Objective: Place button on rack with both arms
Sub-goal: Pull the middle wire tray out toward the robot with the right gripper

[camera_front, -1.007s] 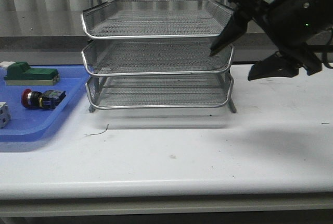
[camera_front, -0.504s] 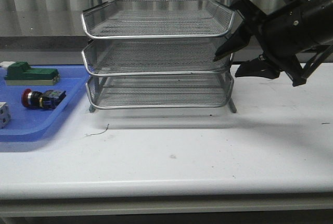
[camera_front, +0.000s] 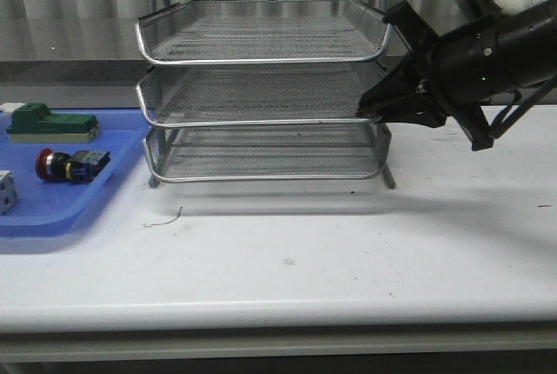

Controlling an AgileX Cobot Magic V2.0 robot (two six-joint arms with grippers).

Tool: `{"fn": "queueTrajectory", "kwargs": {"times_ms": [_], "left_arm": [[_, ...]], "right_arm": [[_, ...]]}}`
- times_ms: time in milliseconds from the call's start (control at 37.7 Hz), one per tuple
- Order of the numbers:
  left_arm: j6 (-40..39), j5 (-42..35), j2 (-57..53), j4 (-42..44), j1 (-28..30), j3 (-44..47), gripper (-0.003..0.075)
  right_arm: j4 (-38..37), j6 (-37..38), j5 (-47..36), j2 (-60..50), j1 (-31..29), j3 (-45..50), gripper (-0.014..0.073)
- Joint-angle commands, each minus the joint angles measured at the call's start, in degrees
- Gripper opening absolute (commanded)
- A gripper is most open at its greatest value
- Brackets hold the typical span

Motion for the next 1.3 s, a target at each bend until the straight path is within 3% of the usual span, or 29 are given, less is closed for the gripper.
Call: {"fn": "queueTrajectory", "kwargs": {"times_ms": [0,133,398,981,1140,1219,1272], "left_arm": [[-0.5,-4.4,0.53,-0.38,0.04,-2.06,0.0578],[-0.5,-4.4,0.53,-0.38,0.04,-2.06,0.0578],[-0.5,-4.4,0.53,-0.38,0.04,-2.06,0.0578],[-0.5,-4.4,0.53,-0.38,0.04,-2.06,0.0578],[-0.5,-4.4,0.53,-0.38,0.04,-2.06,0.0578],[-0.5,-4.4,0.53,-0.38,0.04,-2.06,0.0578],[-0.5,-4.4,0.53,-0.38,0.04,-2.06,0.0578]], "right_arm": [[5.26,-0.98,3.37,-2.61,-0.28,-1.55,0.0104],[5.26,-1.39,3.37,-2.61,-0.28,-1.55,0.0033],[5.26,-4.81,6.86,-3.75,-0.28,-0.03,0.0031],[5.26,-15.41,11.3,-19.48,-0.28,25.72,0.0031],[5.26,-16.73,10.61,-22.21,-0.28,28.95,0.0031],[5.26,-16.78,10.61,-22.21,-0.28,28.7,0.005],[5.26,-16.84,10.56,-22.21,-0.28,28.64,0.0115]]}}
